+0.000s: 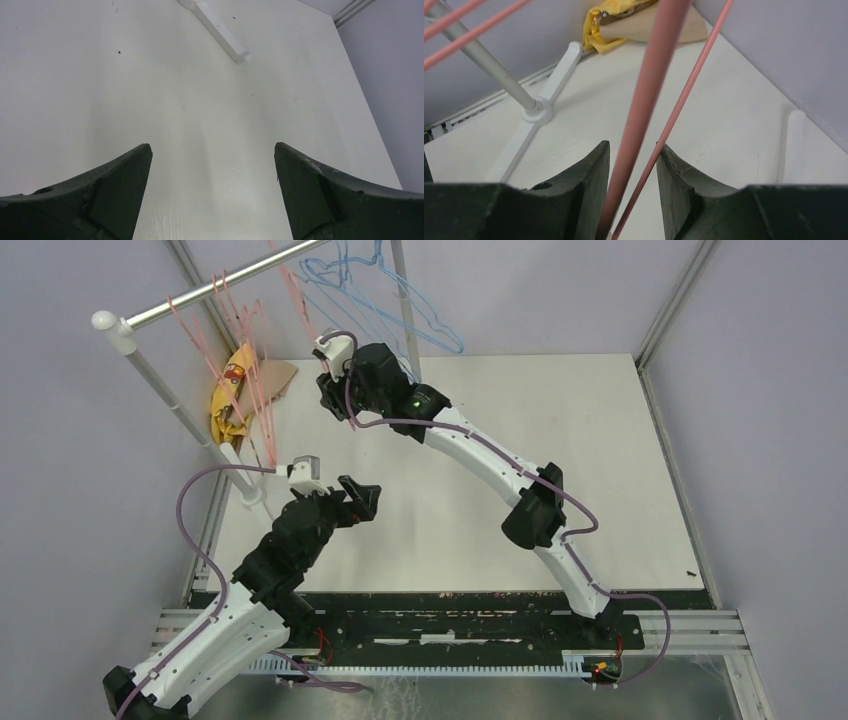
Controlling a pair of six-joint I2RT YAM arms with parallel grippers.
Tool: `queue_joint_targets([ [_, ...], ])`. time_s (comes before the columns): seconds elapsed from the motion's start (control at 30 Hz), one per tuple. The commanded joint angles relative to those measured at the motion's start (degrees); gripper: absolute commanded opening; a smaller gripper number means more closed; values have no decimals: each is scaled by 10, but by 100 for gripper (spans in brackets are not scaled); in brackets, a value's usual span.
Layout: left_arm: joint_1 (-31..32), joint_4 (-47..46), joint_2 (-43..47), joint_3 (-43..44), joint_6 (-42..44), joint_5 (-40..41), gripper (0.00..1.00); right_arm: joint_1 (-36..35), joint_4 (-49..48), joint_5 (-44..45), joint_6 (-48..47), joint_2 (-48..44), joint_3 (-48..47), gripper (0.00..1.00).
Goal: Organize the hangers
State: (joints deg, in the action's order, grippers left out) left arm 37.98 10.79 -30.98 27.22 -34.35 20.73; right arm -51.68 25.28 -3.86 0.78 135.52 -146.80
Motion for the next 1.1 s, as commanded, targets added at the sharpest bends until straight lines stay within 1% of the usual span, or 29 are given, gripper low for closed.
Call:
queue_joint_targets([
  [0.0,1,-53,12,-7,27,-19,97,7,-26,3,3,-79,74,0],
  [0.13,1,-59,22,-10,24,-20,96,12,-28,5,-6,-149,176,1],
  [0.33,1,-61,22,21,14,-37,97,24,-53,17,-12,-260,342,0],
  [0.53,0,-120,7,25,-17,-19,100,27,-61,5,-2,-349,477,1],
  [0.63,1,-163,-17,33,-32,-17,99,27,-57,-1,3,-392,533,1],
  [0.83,0,-230,-73,75,-50,-24,99,27,-45,-4,2,-456,614,1],
  [1.07,0,-317,-115,97,-74,-41,99,27,-43,-23,11,-501,689,1],
])
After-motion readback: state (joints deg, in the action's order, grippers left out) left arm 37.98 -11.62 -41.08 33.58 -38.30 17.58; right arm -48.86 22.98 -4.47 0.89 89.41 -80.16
